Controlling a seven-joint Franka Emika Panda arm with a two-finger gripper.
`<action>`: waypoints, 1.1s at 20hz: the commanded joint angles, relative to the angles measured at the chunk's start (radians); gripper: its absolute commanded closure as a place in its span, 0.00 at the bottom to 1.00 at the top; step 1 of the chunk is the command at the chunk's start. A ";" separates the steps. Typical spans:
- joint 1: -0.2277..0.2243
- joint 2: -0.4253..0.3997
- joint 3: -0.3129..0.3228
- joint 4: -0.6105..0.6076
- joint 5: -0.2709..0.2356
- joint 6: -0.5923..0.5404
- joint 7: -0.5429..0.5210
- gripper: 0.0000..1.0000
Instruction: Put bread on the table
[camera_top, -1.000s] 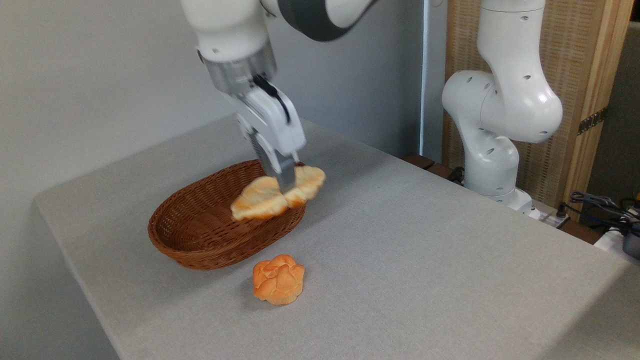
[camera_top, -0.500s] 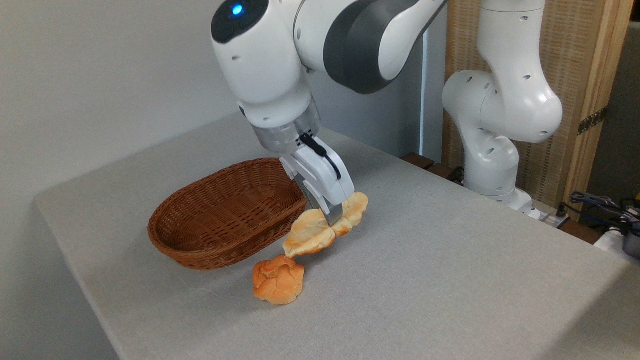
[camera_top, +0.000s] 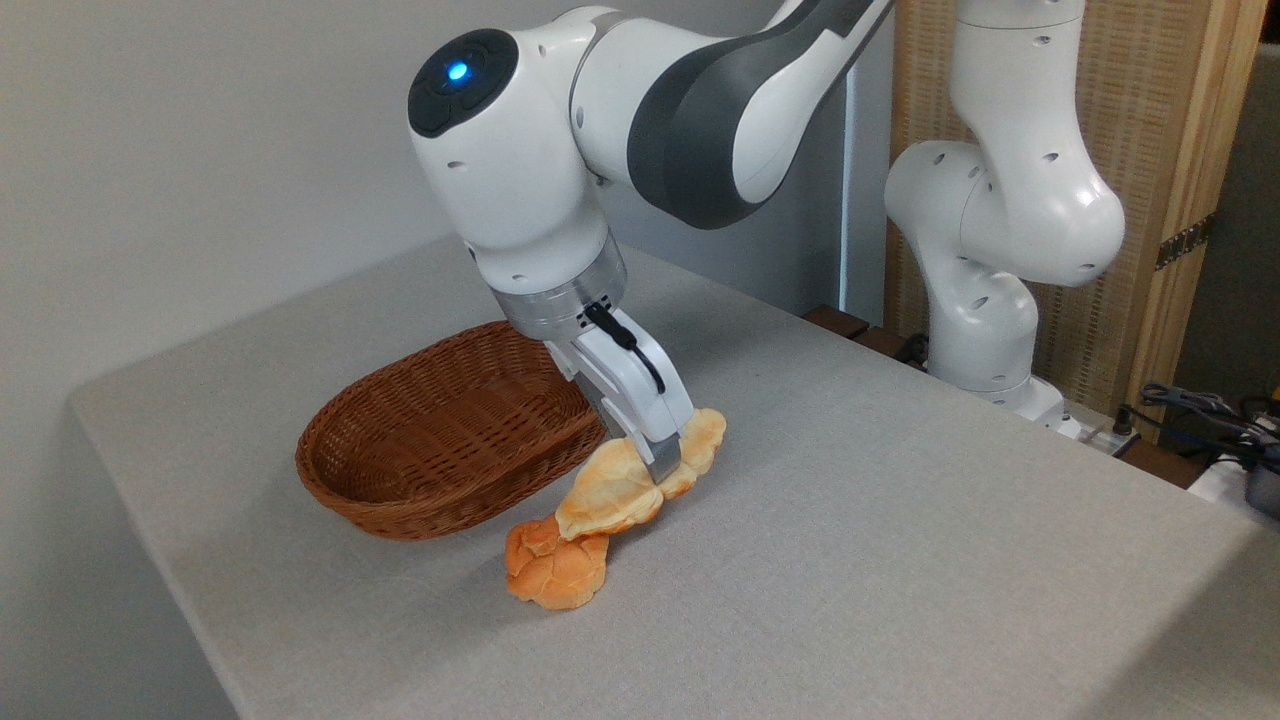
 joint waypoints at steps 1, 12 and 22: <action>-0.009 0.003 0.000 -0.002 0.011 0.021 0.006 0.00; -0.009 -0.006 -0.002 0.006 0.017 0.022 0.008 0.00; -0.010 -0.009 -0.060 0.119 0.028 0.237 -0.116 0.00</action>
